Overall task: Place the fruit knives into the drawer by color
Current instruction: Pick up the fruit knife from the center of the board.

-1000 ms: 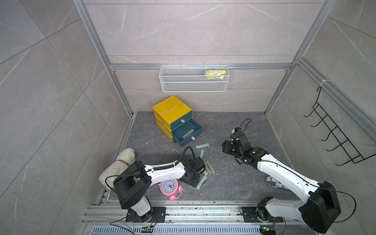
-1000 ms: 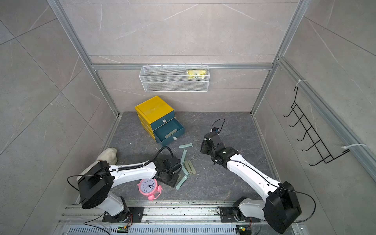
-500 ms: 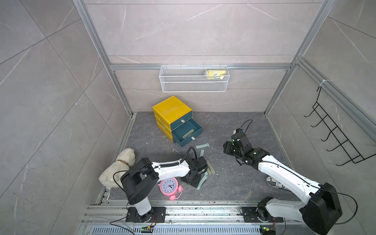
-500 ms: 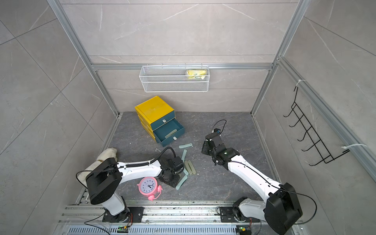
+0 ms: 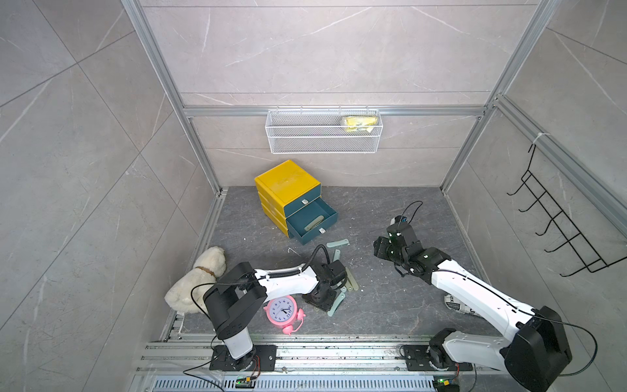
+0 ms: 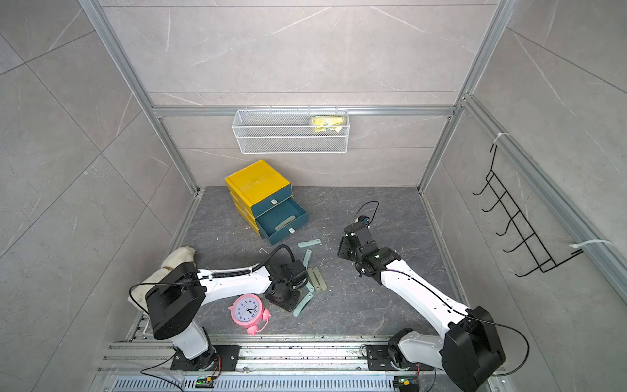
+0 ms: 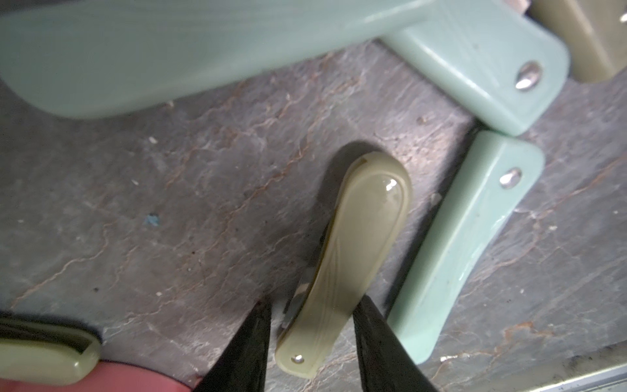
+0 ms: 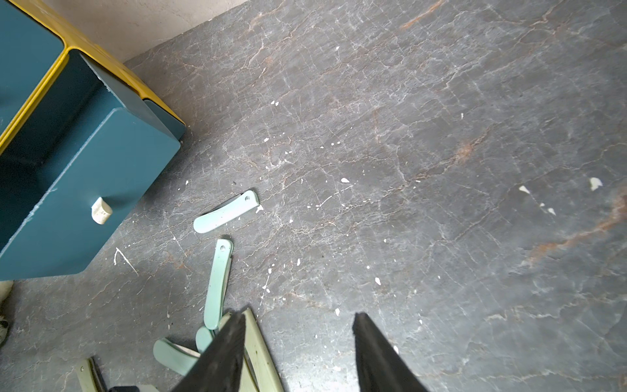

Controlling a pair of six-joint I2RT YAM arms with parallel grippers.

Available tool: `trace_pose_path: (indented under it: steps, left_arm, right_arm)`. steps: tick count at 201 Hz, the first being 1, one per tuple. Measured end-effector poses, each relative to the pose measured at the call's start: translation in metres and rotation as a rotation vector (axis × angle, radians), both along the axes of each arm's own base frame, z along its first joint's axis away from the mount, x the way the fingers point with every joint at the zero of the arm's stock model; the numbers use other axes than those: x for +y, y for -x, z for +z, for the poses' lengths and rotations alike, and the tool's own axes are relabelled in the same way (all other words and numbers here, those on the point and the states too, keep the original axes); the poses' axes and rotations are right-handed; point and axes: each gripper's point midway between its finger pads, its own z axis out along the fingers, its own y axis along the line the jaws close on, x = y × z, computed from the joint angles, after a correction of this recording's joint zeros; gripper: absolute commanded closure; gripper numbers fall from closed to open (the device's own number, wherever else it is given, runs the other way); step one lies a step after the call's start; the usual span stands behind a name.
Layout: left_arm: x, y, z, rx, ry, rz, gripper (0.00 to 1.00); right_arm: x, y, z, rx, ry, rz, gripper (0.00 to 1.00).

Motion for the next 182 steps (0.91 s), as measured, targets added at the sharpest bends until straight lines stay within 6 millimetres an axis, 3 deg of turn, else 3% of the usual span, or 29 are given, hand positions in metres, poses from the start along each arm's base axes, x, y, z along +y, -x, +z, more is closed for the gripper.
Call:
trace_pose_path:
  steps: [87,132,182]
  left_arm:
    - [-0.007,-0.006,0.009,-0.035,0.043,-0.004,0.76]
    - [-0.008,-0.021,0.040,-0.134,0.085,0.011,0.77]
    - [-0.006,-0.047,0.091,-0.264,0.135,0.058,0.77]
  right_arm:
    - [-0.001,0.000,0.000,0.000,-0.001,-0.003,0.46]
    - [-0.001,0.000,0.000,0.001,-0.004,-0.004,0.46]
    - [0.001,0.000,0.000,0.001,-0.009,-0.001,0.46]
